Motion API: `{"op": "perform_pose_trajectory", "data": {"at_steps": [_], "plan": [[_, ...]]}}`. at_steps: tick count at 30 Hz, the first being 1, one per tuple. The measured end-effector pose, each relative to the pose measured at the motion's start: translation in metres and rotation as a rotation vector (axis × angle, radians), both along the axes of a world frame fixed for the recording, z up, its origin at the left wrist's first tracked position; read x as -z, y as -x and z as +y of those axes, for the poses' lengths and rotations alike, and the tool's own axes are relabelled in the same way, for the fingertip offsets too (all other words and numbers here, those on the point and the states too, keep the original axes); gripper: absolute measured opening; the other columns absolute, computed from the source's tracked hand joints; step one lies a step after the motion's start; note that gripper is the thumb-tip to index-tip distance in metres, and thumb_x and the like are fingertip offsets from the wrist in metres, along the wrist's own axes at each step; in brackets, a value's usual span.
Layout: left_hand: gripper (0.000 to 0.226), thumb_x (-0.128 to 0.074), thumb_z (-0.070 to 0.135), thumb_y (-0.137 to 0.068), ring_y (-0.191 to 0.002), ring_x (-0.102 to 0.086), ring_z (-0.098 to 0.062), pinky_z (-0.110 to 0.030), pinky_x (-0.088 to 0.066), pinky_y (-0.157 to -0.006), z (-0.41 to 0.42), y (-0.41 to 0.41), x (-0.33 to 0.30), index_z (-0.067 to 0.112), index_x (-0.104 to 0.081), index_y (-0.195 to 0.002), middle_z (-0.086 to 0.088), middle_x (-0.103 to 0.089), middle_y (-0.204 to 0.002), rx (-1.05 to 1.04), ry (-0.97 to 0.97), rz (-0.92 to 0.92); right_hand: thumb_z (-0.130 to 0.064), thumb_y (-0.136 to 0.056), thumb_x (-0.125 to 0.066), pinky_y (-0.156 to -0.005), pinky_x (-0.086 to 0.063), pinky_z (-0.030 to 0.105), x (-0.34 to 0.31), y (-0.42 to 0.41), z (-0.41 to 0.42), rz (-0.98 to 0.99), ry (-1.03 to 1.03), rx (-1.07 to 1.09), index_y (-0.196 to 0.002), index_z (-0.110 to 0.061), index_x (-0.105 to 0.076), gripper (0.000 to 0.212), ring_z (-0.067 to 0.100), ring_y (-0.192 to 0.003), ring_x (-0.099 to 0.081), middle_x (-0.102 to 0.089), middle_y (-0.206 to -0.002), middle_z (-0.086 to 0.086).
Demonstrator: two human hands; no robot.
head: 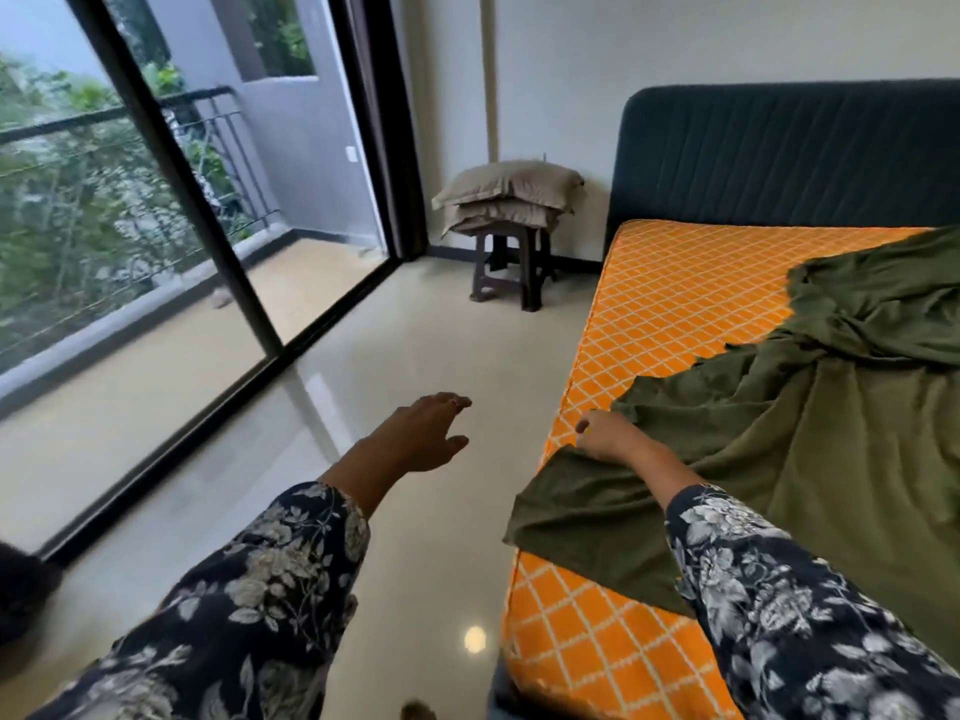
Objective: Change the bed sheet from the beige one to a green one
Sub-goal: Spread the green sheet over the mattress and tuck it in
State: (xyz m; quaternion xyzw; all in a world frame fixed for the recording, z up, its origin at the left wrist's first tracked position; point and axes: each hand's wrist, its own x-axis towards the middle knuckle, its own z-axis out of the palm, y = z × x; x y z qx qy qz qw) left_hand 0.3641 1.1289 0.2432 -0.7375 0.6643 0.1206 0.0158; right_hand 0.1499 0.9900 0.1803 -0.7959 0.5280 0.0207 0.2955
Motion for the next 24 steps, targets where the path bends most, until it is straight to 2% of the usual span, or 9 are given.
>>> {"op": "perform_pose_trajectory", "data": {"at_steps": [2, 4, 6, 9, 13, 15, 18, 22, 24], "plan": [[0.058, -0.047, 0.032, -0.099, -0.142, -0.024, -0.017, -0.037, -0.028, -0.113, -0.034, -0.027, -0.004, 0.020, -0.023, -0.150, 0.003, -0.024, -0.157, 0.127, -0.002, -0.061, -0.011, -0.092, -0.047, -0.080, -0.044, 0.032, 0.002, -0.020, -0.028, -0.059, -0.010, 0.120, -0.113, 0.000, -0.062, 0.028, 0.032, -0.105, -0.058, -0.064, -0.114, 0.017], [0.059, -0.046, 0.034, -0.099, -0.143, -0.023, -0.017, -0.036, -0.029, -0.112, -0.068, -0.060, -0.012, 0.022, -0.022, -0.151, 0.004, -0.021, -0.157, 0.232, -0.021, -0.122, -0.009, -0.091, -0.045, -0.072, -0.043, 0.033, -0.001, -0.040, -0.053, -0.096, -0.025, 0.222, -0.111, 0.004, -0.061, 0.029, 0.032, -0.093, -0.060, -0.065, -0.103, 0.019], [0.059, -0.046, 0.035, -0.098, -0.143, -0.023, -0.016, -0.035, -0.029, -0.112, -0.104, -0.095, -0.023, 0.024, -0.022, -0.151, 0.004, -0.022, -0.157, 0.313, -0.007, -0.176, -0.007, -0.091, -0.044, -0.072, -0.045, 0.038, -0.006, -0.062, -0.073, -0.113, -0.017, 0.269, -0.112, 0.009, -0.059, 0.031, 0.034, -0.091, -0.059, -0.063, -0.101, 0.024], [0.060, -0.046, 0.037, -0.098, -0.142, -0.025, -0.016, -0.034, -0.030, -0.112, -0.160, -0.144, -0.031, 0.024, -0.022, -0.150, 0.004, -0.022, -0.157, 0.358, 0.025, -0.196, -0.010, -0.093, -0.044, -0.070, -0.042, 0.033, -0.017, -0.093, -0.097, -0.112, -0.020, 0.280, -0.113, 0.002, -0.057, 0.027, 0.027, -0.085, -0.054, -0.058, -0.097, 0.013], [0.061, -0.045, 0.039, -0.098, -0.143, -0.023, -0.015, -0.033, -0.029, -0.111, -0.241, -0.188, -0.023, 0.025, -0.018, -0.151, 0.005, -0.020, -0.158, 0.478, -0.020, -0.308, -0.011, -0.094, -0.044, -0.058, -0.038, 0.030, -0.018, -0.101, -0.134, -0.107, -0.038, 0.382, -0.112, -0.004, -0.053, 0.022, 0.018, -0.066, -0.047, -0.050, -0.079, 0.002], [0.061, -0.044, 0.039, -0.099, -0.143, -0.023, -0.015, -0.032, -0.029, -0.112, -0.282, -0.197, -0.017, 0.025, -0.018, -0.152, 0.005, -0.020, -0.158, 0.523, -0.026, -0.327, -0.011, -0.095, -0.043, -0.063, -0.040, 0.035, -0.015, -0.093, -0.151, -0.072, -0.031, 0.458, -0.111, 0.000, -0.052, 0.021, 0.024, -0.074, -0.054, -0.054, -0.088, 0.010], [0.060, -0.043, 0.040, -0.098, -0.143, -0.022, -0.014, -0.033, -0.029, -0.112, -0.352, -0.203, -0.004, 0.026, -0.019, -0.151, 0.005, -0.020, -0.158, 0.664, 0.027, -0.299, -0.012, -0.095, -0.043, -0.087, -0.047, 0.049, -0.007, -0.087, -0.186, -0.059, -0.010, 0.623, -0.119, 0.002, -0.053, 0.030, 0.039, -0.106, -0.055, -0.057, -0.118, 0.024], [0.058, -0.040, 0.044, -0.099, -0.144, -0.020, -0.011, -0.030, -0.027, -0.111, -0.440, -0.207, 0.004, 0.029, -0.019, -0.151, 0.008, -0.018, -0.158, 0.830, 0.009, -0.279, -0.012, -0.093, -0.043, -0.093, -0.046, 0.050, -0.001, -0.099, -0.228, -0.045, -0.021, 0.765, -0.118, 0.004, -0.055, 0.032, 0.039, -0.108, -0.056, -0.058, -0.120, 0.025], [0.057, -0.039, 0.045, -0.099, -0.143, -0.022, -0.010, -0.029, -0.027, -0.111, -0.493, -0.209, 0.011, 0.029, -0.020, -0.151, 0.009, -0.020, -0.157, 0.836, 0.004, -0.248, -0.012, -0.095, -0.043, -0.095, -0.045, 0.050, 0.000, -0.107, -0.253, -0.060, -0.024, 0.807, -0.119, 0.004, -0.054, 0.031, 0.038, -0.111, -0.054, -0.057, -0.121, 0.026]]}}
